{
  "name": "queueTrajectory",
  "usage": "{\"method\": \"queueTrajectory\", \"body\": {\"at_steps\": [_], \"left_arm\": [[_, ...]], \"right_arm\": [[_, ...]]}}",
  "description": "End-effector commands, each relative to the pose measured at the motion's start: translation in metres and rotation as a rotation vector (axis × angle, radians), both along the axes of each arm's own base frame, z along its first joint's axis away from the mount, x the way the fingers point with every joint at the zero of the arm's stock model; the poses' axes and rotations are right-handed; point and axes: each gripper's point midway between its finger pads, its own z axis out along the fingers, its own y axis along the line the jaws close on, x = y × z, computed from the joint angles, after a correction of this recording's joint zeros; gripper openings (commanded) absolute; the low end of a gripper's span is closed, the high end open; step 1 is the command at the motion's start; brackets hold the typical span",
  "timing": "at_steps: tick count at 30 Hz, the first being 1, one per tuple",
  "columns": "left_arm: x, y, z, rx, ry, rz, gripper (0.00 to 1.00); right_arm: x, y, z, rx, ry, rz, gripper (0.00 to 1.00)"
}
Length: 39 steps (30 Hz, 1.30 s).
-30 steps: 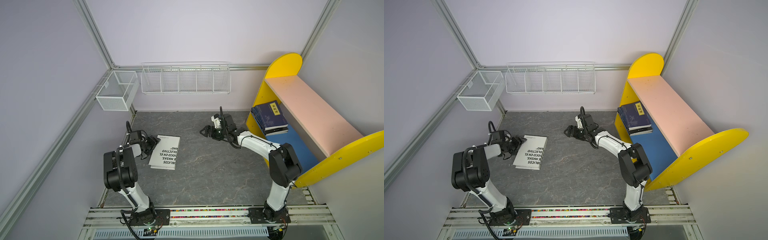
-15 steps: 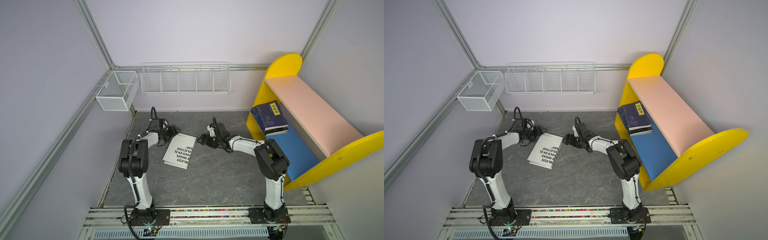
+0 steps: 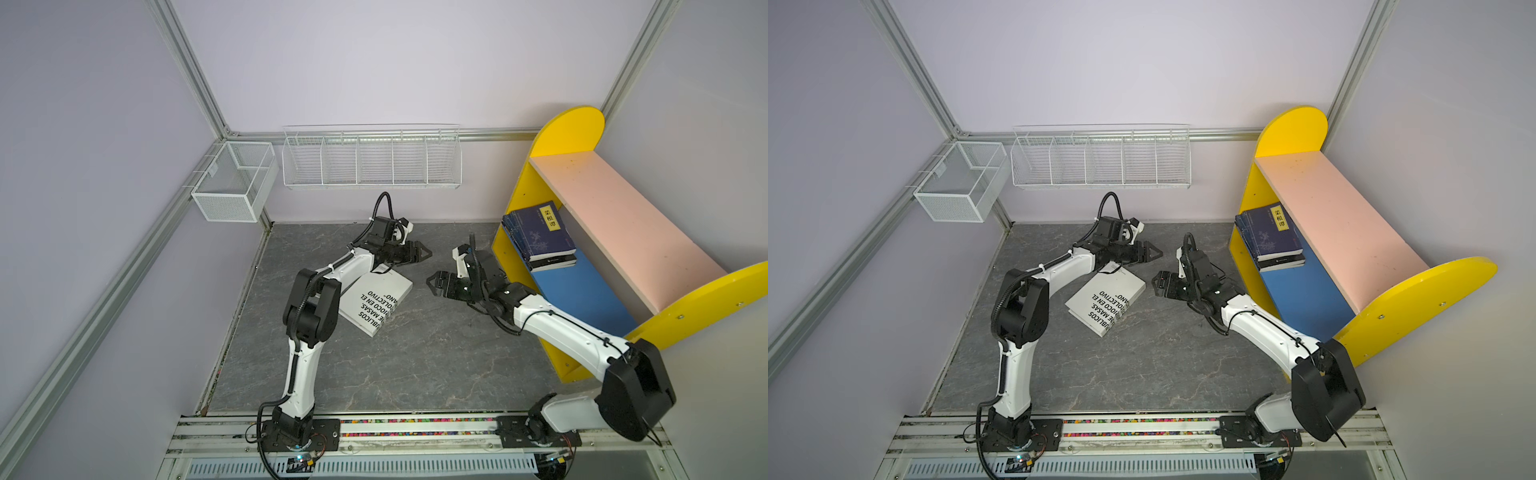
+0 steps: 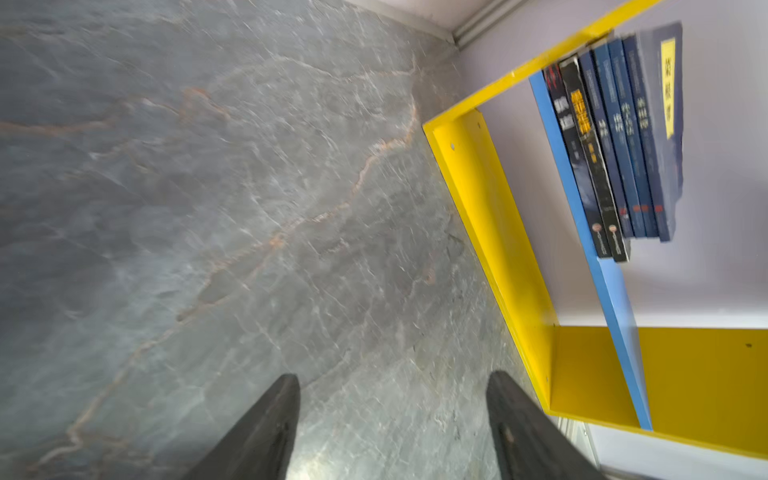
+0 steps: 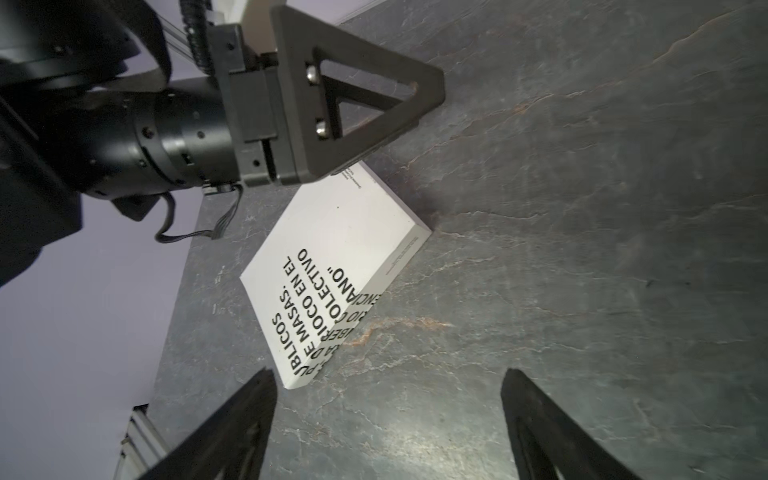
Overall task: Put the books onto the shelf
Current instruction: 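Push the white book toward the right gripper with the left gripper and grip its edge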
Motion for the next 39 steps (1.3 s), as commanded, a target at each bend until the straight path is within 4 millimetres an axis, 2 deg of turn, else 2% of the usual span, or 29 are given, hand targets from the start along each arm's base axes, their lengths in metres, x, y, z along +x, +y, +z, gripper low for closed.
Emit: {"method": "queueTrajectory", "body": {"at_steps": [1, 3, 5, 10, 14, 17, 20, 24, 28, 35, 39], "left_arm": [[0.015, 0.044, 0.052, 0.023, -0.116, 0.173, 0.73], [0.010, 0.070, 0.066, 0.042, -0.127, 0.276, 0.74], [-0.002, 0.099, 0.066, 0.048, -0.092, 0.368, 0.74], [-0.047, 0.156, 0.030, 0.068, 0.054, 0.528, 0.73], [-0.090, 0.184, 0.010, 0.101, 0.106, 0.605, 0.72], [-0.113, 0.204, 0.001, 0.109, 0.127, 0.678, 0.73], [-0.129, 0.220, -0.002, 0.119, 0.136, 0.737, 0.73], [-0.136, 0.230, -0.014, 0.113, 0.154, 0.794, 0.74], [-0.141, 0.233, -0.030, 0.149, 0.205, 0.811, 0.74], [-0.148, 0.228, -0.057, 0.167, 0.311, 0.804, 0.73], [-0.148, 0.224, -0.066, 0.134, 0.330, 0.800, 0.71]], "right_arm": [[0.004, -0.018, -0.014, -0.126, 0.014, 0.010, 0.88], [0.015, -0.011, -0.010, -0.136, -0.007, 0.039, 0.88], [0.027, 0.000, -0.009, -0.141, -0.016, 0.070, 0.87], [0.060, 0.035, -0.022, -0.111, -0.016, 0.150, 0.86], [0.085, 0.067, -0.039, -0.051, 0.002, 0.211, 0.81], [0.097, 0.084, -0.053, -0.014, 0.021, 0.238, 0.78], [0.102, 0.093, -0.066, -0.015, 0.030, 0.247, 0.77], [0.099, 0.102, -0.083, -0.007, 0.068, 0.281, 0.74], [0.086, 0.112, -0.097, 0.014, 0.108, 0.330, 0.71], [0.064, 0.112, -0.103, 0.079, 0.162, 0.327, 0.67], [0.050, 0.115, -0.105, 0.107, 0.191, 0.338, 0.63]]}}
